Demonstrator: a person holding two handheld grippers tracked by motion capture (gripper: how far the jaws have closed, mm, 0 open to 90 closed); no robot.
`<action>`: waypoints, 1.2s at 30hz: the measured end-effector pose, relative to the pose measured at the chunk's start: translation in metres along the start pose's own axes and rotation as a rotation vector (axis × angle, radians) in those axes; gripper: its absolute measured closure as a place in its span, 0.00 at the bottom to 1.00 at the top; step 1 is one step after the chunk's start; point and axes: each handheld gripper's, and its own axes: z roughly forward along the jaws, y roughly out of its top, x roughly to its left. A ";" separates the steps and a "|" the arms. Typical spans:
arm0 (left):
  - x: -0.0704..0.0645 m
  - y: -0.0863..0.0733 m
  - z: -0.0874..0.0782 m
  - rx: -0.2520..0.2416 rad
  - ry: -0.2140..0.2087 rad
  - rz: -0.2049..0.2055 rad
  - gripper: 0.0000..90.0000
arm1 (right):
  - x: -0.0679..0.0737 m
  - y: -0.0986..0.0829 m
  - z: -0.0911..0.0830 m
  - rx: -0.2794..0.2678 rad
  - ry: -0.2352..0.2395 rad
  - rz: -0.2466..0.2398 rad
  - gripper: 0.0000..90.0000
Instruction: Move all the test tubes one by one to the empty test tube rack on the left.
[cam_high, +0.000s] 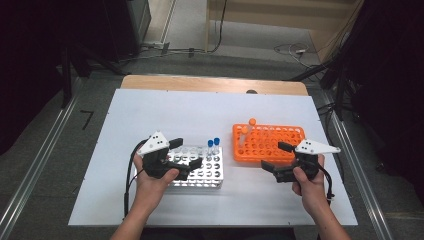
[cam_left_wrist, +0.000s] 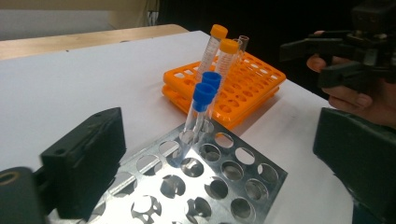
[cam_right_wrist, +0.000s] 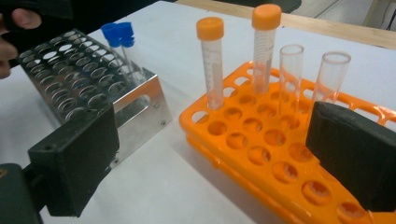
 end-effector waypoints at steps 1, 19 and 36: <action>0.000 -0.001 -0.002 -0.007 0.001 0.002 0.01 | -0.001 0.002 0.002 0.001 -0.006 0.004 0.02; 0.005 -0.003 -0.015 -0.034 0.009 -0.025 0.00 | -0.049 0.013 0.027 0.020 -0.090 0.137 0.21; 0.004 -0.001 -0.013 -0.030 -0.002 -0.017 0.00 | -0.062 0.003 0.048 0.108 -0.190 0.168 0.67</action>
